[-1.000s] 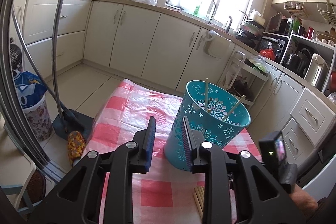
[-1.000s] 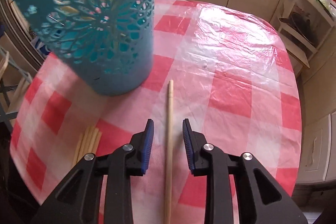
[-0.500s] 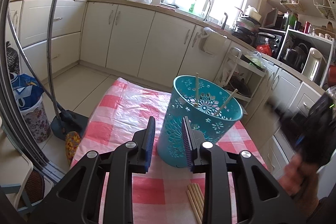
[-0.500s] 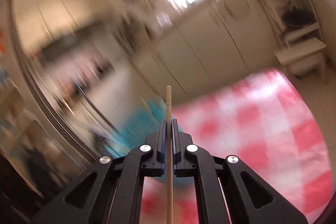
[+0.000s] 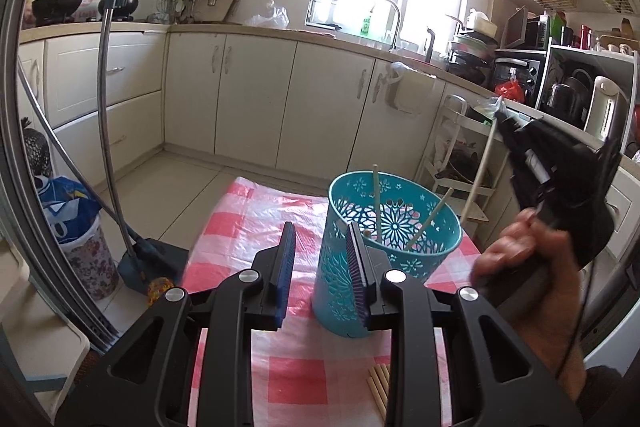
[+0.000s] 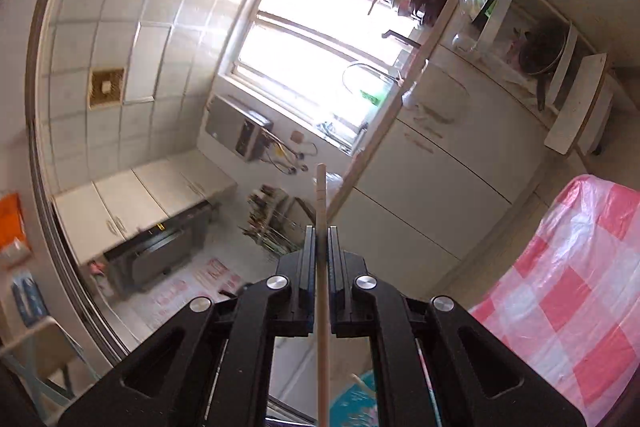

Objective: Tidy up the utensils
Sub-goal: 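Lift the held chopstick over the teal cup and open the right gripper, then move both grippers down to the chopsticks on the cloth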

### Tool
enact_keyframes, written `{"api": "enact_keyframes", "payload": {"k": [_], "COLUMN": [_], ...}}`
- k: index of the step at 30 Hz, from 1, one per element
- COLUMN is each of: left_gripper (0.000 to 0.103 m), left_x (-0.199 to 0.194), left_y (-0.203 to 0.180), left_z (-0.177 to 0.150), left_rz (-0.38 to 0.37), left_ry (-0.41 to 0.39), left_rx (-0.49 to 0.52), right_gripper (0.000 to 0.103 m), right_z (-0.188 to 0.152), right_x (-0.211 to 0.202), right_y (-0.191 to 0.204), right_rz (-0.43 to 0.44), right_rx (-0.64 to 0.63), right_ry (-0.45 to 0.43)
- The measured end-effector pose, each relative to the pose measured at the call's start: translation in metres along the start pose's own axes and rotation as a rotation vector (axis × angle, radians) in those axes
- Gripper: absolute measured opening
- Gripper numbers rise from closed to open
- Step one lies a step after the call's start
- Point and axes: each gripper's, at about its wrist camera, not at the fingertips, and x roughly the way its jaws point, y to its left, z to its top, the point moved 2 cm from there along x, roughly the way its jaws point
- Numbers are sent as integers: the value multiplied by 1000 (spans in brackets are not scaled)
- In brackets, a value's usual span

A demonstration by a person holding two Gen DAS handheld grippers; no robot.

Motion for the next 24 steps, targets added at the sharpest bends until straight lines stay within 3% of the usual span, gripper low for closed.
{"api": "enact_keyframes", "payload": {"k": [5,10,12,16,18,20,24], "left_gripper": [25,25,25,26,29,31,33], "left_x": [1,1,0,-3,-5,-8,-11], "left_y": [1,-2,-3,-7,-9,-9,-6], "left_z": [-1,-8,-11,-18,-23,-28,-41], "left_rz": [5,-2,-8,-22,-26,-28,-34], "left_ry": [2,18,27,49,62,77,116], "left_rx": [-18,-31,-36,-30,-23,-24,-21], "right_gripper": [6,7,18,25,44,54,62], "right_z": [-33,-51,-57,-58,-55,-53,-65], "right_x": [5,-1,-9,-35,-51,-67,-104], "right_y": [0,-1,-4,0,5,6,14], "right_rz": [-41,-25,-19,-5,-22,-28,-66], "right_rx": [-131,-232,-248,-288,-290,-258,-242], "right_ry": [81,204,243,325,395,456,627]}}
